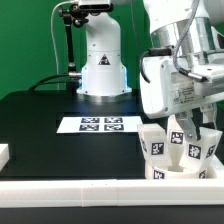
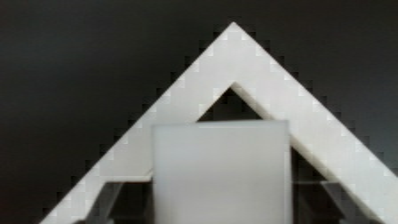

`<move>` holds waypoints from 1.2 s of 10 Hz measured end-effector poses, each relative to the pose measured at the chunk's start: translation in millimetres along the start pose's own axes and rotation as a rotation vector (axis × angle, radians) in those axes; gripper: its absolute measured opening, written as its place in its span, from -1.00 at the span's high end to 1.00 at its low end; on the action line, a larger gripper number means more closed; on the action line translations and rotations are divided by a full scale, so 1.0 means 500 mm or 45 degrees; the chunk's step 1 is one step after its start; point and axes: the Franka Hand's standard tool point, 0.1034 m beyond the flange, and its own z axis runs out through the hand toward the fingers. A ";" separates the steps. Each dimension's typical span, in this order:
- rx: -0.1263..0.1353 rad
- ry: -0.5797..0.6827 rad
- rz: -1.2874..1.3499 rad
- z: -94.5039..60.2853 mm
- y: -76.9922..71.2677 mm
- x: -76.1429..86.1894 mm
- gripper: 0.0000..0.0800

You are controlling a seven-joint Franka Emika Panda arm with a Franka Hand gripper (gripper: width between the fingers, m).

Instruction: Assemble stool

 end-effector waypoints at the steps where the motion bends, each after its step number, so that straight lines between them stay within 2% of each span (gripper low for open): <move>1: 0.007 -0.004 0.024 -0.001 0.000 0.002 0.15; 2: 0.008 -0.008 0.016 -0.001 0.000 0.003 0.15; 3: 0.006 -0.008 0.014 0.000 0.002 0.002 -0.04; 4: 0.006 -0.008 -0.030 0.000 0.002 0.002 -0.45; 5: 0.006 -0.009 -0.033 0.000 0.002 0.002 -0.45; 6: 0.004 -0.019 -0.059 -0.010 0.000 -0.005 -0.57; 9: 0.007 -0.084 -0.076 -0.072 -0.003 -0.046 -0.62; 12: 0.005 -0.076 -0.077 -0.065 -0.002 -0.040 -0.62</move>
Offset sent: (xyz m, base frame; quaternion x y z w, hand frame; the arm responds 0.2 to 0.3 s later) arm 0.0000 0.0000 0.0000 0.0000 0.0000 0.0650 0.9979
